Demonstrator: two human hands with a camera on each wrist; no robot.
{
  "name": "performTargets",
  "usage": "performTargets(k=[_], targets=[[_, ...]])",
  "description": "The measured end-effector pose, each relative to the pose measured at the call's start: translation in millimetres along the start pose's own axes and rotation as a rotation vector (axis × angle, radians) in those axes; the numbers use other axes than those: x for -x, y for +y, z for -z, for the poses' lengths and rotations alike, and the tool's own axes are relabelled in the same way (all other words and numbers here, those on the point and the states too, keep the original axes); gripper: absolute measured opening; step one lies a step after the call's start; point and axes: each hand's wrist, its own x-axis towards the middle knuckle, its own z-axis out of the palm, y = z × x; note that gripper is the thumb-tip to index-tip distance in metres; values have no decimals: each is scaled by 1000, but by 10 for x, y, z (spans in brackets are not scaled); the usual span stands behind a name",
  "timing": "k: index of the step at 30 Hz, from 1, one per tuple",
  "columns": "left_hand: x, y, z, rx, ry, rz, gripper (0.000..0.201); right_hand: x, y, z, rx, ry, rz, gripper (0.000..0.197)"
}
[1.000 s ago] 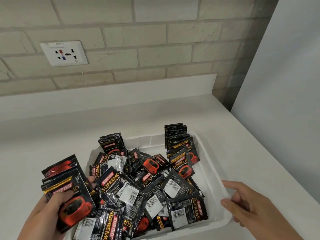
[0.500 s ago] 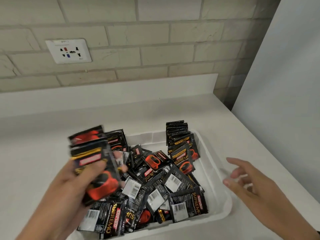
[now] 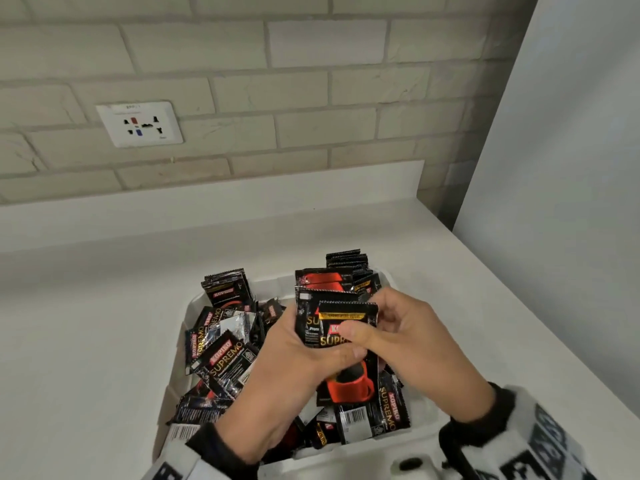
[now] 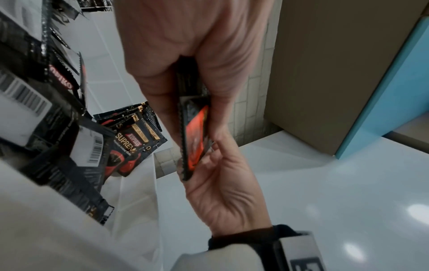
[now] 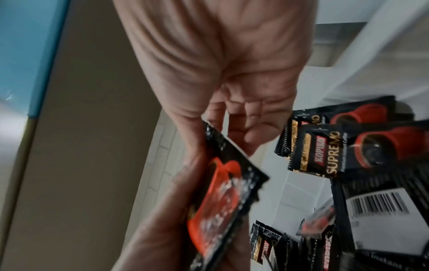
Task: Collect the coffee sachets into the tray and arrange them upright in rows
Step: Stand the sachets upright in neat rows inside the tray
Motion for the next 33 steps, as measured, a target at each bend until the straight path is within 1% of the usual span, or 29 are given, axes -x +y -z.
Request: performTargets(k=[3, 4, 6, 7, 8, 10, 11, 13, 17, 21, 23, 26, 30, 33], targets=[[32, -28, 7, 59, -50, 44, 53, -12, 51, 29, -113, 1, -77, 8], [46, -24, 4, 82, -60, 62, 51, -10, 61, 43, -134, 8, -85, 6], [51, -45, 15, 155, -44, 129, 31, -9, 93, 74, -149, 42, -99, 4], [44, -55, 30, 218, -21, 181, 20, -7, 111, 91, -152, 66, -106, 6], [43, -59, 49, 291, -6, 228, 15, -3, 125, 109, -168, 90, -111, 10], [37, -73, 96, 396, 5, 279, 21, 2, 147, 153, -240, 144, -128, 22], [34, -76, 112, 398, 11, 279, 24, 10, 150, 172, -275, 167, -139, 27], [37, -96, 136, 346, 23, 233, 24, 39, 139, 200, -345, 170, -148, 31], [21, -119, 126, 272, 73, 137, 25, 124, 91, 193, -414, 26, -134, 32], [22, -115, 87, 247, 120, 40, 43, 179, 89, 113, -235, -92, -93, 32], [35, -100, 61, 228, 126, 7, 44, 195, 89, 52, -170, -105, -70, 26], [54, -95, 51, 230, 122, -3, 40, 199, 102, -12, -172, -93, -70, 9], [76, -103, 67, 299, 87, 63, 35, 204, 114, 7, -193, -116, -104, 11], [73, -114, 92, 331, 113, 106, 32, 217, 102, 47, -169, -152, -122, 9]])
